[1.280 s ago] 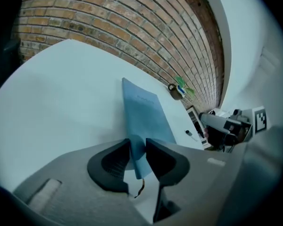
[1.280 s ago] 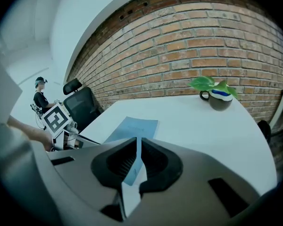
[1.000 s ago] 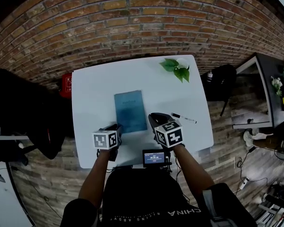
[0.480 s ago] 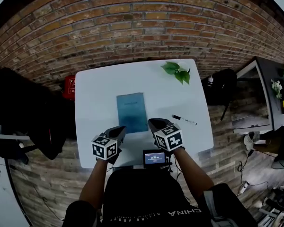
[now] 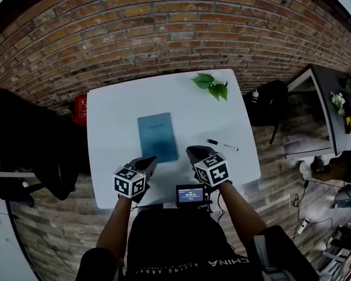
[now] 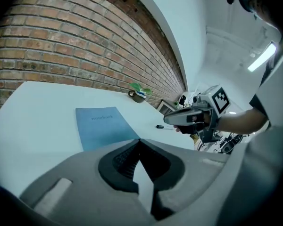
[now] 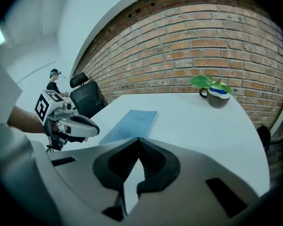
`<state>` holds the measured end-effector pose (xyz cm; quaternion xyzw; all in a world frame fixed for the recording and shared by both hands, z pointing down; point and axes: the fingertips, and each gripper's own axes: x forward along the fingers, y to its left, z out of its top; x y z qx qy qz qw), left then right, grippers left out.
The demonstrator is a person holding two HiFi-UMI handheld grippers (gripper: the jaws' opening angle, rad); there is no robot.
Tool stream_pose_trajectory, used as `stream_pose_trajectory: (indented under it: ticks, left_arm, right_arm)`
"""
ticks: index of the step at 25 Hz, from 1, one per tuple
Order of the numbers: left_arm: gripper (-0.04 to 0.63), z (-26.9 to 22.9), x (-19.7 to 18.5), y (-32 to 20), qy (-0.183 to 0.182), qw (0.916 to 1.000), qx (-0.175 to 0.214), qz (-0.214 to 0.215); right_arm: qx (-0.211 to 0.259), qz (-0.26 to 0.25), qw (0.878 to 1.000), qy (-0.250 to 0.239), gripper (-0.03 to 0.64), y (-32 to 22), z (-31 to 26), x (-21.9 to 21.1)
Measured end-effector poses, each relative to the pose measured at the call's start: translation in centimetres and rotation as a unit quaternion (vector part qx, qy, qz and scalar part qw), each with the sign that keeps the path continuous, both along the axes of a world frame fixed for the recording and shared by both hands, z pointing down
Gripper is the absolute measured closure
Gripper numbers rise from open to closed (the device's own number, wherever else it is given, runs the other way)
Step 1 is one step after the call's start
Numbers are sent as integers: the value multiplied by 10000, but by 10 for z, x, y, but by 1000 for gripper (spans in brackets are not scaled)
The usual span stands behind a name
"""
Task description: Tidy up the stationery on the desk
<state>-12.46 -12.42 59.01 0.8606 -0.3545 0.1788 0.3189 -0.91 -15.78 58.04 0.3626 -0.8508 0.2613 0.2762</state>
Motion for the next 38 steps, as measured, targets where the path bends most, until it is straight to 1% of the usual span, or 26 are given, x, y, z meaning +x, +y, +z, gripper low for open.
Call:
stream_pose_trajectory:
  ticks: [5,9,12,16,20,24,28,30,38]
  left_arm:
    - [584,1,23,-5,-83,9996,41,274]
    - [584,5,46,-6,-81,9989,16,468]
    - [584,10,63,-7,-81,9983,-28,576]
    - [584,15,84,-8,-82,9976,-112,680]
    - [584,23,101,-6,-85,9966,-195,795]
    - [584,29,113,-4,-98,9962,-247,829]
    - [584,35,118,-1,-123,9960,-305,826]
    - [584,37,118,-1,-138,9961,-332,804]
    - [584,39,114,0,-189,9963,-388,748]
  right_arm:
    - [7,149,9996,251,606,-5,8,43]
    - [-26,155,9988,459,604,-8,14,74]
    - [-139,117,9980,604,569,-8,24,99]
    - [-224,-33,9960,863,541,-9,35,127]
    - [-175,-370,9902,1332,511,-10,50,148]
    - [-5,-917,9773,1908,500,-15,62,162]
    - [99,-1381,9635,2290,500,-16,73,167]
    - [102,-1540,9583,2404,500,-15,78,168]
    - [16,-1669,9531,2526,514,-15,89,169]
